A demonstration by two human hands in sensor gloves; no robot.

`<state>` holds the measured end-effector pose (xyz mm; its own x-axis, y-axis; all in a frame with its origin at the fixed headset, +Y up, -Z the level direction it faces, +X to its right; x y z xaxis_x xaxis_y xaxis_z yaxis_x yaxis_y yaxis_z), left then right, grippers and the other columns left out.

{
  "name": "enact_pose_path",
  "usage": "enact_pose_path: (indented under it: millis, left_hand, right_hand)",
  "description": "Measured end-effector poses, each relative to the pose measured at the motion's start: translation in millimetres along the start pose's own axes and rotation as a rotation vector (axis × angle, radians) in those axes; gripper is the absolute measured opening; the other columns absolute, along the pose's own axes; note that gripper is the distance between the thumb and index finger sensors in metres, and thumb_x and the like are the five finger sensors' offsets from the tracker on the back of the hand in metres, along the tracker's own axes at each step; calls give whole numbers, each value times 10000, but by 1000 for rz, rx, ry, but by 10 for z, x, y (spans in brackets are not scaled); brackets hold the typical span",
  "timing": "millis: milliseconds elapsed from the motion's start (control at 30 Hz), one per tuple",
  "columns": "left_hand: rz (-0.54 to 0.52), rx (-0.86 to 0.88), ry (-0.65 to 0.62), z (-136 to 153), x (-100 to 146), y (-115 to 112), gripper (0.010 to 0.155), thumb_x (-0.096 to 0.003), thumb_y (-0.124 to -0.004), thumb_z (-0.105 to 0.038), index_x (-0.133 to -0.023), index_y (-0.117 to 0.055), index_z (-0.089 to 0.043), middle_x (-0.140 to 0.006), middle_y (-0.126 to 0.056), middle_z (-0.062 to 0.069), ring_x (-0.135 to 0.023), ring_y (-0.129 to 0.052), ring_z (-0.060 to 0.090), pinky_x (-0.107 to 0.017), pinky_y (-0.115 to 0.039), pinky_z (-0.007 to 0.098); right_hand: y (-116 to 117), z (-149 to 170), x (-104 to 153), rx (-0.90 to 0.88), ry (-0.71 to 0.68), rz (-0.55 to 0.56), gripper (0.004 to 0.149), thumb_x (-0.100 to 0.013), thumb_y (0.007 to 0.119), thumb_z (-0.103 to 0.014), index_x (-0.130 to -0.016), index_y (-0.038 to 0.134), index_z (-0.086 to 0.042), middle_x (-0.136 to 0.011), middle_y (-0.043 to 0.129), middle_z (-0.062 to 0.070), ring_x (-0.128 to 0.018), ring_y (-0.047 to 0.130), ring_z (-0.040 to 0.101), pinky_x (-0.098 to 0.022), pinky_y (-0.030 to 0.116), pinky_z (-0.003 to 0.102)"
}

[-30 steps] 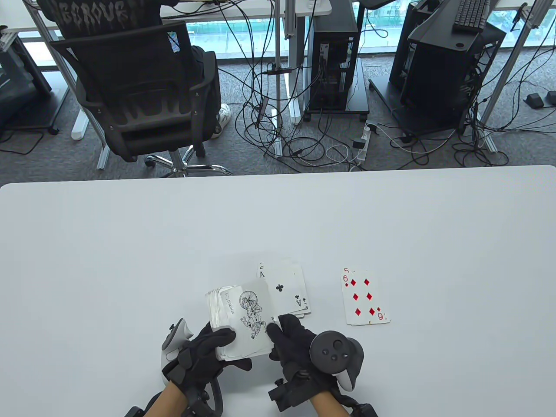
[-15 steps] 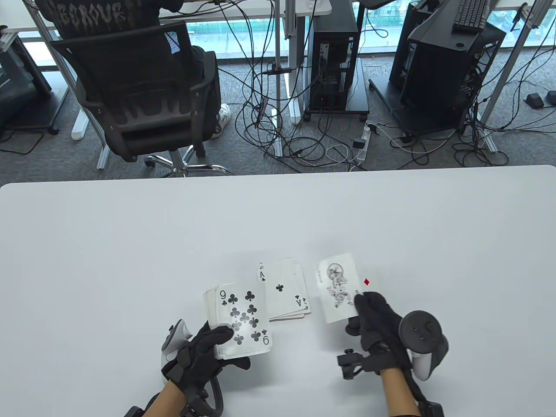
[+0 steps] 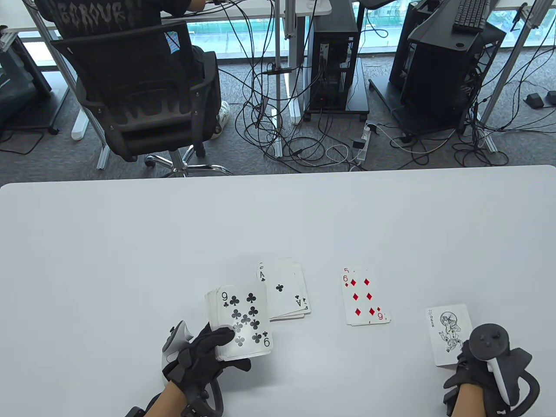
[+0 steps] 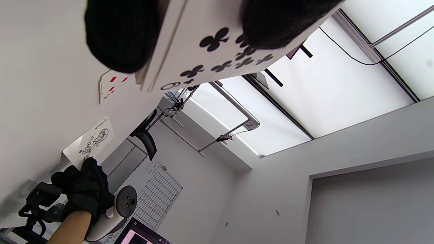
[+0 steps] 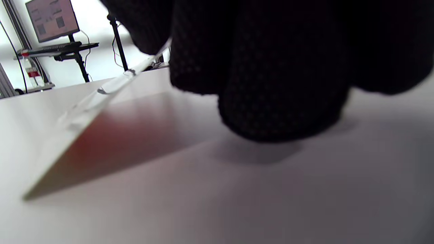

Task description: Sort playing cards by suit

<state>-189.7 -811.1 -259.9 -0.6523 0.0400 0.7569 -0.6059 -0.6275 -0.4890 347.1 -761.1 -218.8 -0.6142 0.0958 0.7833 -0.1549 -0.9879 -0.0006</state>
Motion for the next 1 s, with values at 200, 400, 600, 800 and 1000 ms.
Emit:
enact_pose_path:
  millis: [200, 400, 600, 800, 1000]
  left_hand:
    - [-5, -1, 8, 8, 3, -7, 577, -604, -713, -431, -1077, -391, -359, -1136, -536, -40, -1004, -700, 304, -544, -830, 418]
    - [-5, -1, 12, 7, 2, -17, 577, -604, -713, -431, -1077, -391, -358, -1136, -536, -37, -1005, -700, 305, -544, -829, 419]
    - [-3, -1, 14, 10, 0, -18, 576, -605, -712, -430, -1077, -390, -358, -1137, -533, -37, -1005, -698, 306, -545, -829, 419]
    - [6, -13, 3, -11, -4, -34, 578, -604, -714, -430, -1077, -390, -359, -1137, -533, -38, -1007, -696, 306, -547, -827, 421]
    - [12, -23, 0, -19, -7, -40, 578, -605, -714, -430, -1078, -389, -359, -1140, -527, -39, -1010, -691, 307, -550, -825, 423]
  right_hand:
    - [185, -239, -89, 344, -93, -78, 436, -513, 666, -260, -752, 716, 101, -385, 917, 64, -204, 975, 201, -225, 870, 444]
    - [206, -269, -107, 414, -16, -84, 490, -523, 644, -288, -787, 702, 121, -411, 913, 73, -232, 977, 224, -239, 863, 459]
    - [69, -445, 20, 610, -13, 99, 577, -490, 735, -381, -790, 714, 111, -421, 927, 83, -241, 985, 236, -240, 866, 461]
    - [-246, -921, 247, 308, -195, 163, 555, -500, 725, -347, -782, 717, 131, -418, 929, 101, -238, 985, 254, -236, 860, 475]
    - [-323, -1857, 986, -177, -651, 148, 553, -523, 688, -337, -785, 710, 150, -430, 932, 114, -247, 988, 266, -237, 860, 481]
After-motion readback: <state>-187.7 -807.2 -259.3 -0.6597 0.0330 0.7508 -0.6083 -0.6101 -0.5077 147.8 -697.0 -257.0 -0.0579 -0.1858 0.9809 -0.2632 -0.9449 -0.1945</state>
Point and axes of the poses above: the tracker on the back of each hand, its own z axis roughly to the little-finger side, its own x axis roughly from the fingertips to the wrist, y = z × x, the point moved 1 cm from there along -x, roughly from the wrist to the fingertips
